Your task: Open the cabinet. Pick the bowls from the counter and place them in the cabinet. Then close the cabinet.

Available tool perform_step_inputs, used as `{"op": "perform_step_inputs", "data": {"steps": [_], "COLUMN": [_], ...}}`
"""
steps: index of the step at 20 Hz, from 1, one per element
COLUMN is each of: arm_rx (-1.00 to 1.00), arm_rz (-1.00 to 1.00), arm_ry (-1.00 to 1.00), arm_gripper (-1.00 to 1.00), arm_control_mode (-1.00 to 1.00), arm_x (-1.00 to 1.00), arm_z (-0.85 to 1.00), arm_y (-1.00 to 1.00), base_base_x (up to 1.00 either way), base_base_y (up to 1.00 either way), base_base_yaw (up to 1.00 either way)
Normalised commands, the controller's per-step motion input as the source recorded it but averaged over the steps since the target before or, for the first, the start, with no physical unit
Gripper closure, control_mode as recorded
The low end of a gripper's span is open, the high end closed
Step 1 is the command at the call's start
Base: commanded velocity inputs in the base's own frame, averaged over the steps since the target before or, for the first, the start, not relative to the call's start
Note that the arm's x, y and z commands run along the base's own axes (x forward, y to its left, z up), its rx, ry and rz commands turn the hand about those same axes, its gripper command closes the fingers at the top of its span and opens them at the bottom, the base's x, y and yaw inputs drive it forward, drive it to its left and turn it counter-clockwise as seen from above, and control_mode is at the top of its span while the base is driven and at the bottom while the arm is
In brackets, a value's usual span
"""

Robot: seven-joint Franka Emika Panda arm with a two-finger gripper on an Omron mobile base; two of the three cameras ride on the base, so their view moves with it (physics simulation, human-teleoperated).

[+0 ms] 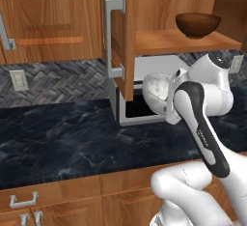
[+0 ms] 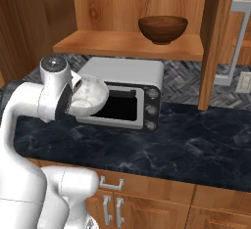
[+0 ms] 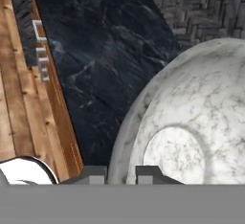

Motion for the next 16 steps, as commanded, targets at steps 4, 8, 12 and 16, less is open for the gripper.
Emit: {"op": "perform_step_inputs", "data": {"steps": [4, 8, 12, 16], "arm_rx": [-0.12, -0.16, -0.17, -0.14], "arm_rz": [0.00, 0.00, 0.00, 0.01], "arm_ry": [0.00, 0.00, 0.00, 0.00], "arm_gripper": [1.00, 1.00, 1.00, 1.00], "arm_control_mode": [-1.00, -1.00, -1.00, -1.00], "arm_x": [-0.41, -0.34, -0.28, -0.14], "arm_z": [0.51, 0.47, 0.42, 0.27], "arm_y": [-0.29, -0.33, -0.30, -0.19], "base_base_x": [0.00, 0.00, 0.00, 0.00], "base_base_y": [0.00, 0.00, 0.00, 0.00], "base_base_yaw": [0.00, 0.00, 0.00, 0.00]}}
